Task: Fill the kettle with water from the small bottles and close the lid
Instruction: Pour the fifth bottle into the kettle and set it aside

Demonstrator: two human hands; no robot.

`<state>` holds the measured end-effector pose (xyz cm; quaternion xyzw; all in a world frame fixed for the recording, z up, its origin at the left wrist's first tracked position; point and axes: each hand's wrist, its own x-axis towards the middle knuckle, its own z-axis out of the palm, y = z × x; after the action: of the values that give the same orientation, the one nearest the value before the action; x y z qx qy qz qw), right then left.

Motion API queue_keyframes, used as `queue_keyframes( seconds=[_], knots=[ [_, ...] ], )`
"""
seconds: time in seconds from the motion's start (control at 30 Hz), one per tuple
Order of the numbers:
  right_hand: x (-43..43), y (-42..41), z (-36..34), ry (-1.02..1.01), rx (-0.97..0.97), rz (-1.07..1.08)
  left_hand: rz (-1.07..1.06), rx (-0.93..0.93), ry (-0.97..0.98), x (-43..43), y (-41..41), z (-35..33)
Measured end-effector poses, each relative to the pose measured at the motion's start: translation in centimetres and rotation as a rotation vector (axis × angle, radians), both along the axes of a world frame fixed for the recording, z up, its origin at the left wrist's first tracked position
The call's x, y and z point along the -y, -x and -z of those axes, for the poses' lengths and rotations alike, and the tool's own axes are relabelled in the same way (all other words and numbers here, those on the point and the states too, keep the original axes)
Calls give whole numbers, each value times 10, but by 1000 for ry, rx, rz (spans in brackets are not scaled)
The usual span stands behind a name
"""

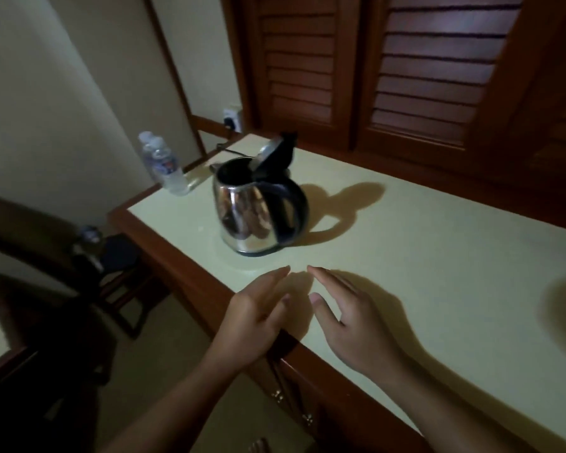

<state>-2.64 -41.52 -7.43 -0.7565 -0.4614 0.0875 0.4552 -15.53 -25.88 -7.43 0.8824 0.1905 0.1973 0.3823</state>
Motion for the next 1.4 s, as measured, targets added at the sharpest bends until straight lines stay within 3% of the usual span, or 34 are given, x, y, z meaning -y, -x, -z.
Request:
queue_keyframes(
  seconds=[0.23,0.43,0.63,0.77,0.93,1.2,1.4],
  knots=[
    [-117,45,-1,-52,19,-125,-152,94,33,-107,45,-8],
    [-238,79,1,-70,93,-46,-169,89,-24,-231,57,-3],
    [-332,75,15,213,322,55,-238,108,6,-323,42,-2],
    [-349,69,22,476,359,103,-323,160,46,-359,18,-4],
    [-352,76,24,605,438,137,-459,229,138,-366,-30,-3],
    [-353,78,21,681,468,140,-549,314,173,-369,-69,-6],
    [-350,73,22,586,390,133,-442,335,166,-370,-46,-1]
  ],
)
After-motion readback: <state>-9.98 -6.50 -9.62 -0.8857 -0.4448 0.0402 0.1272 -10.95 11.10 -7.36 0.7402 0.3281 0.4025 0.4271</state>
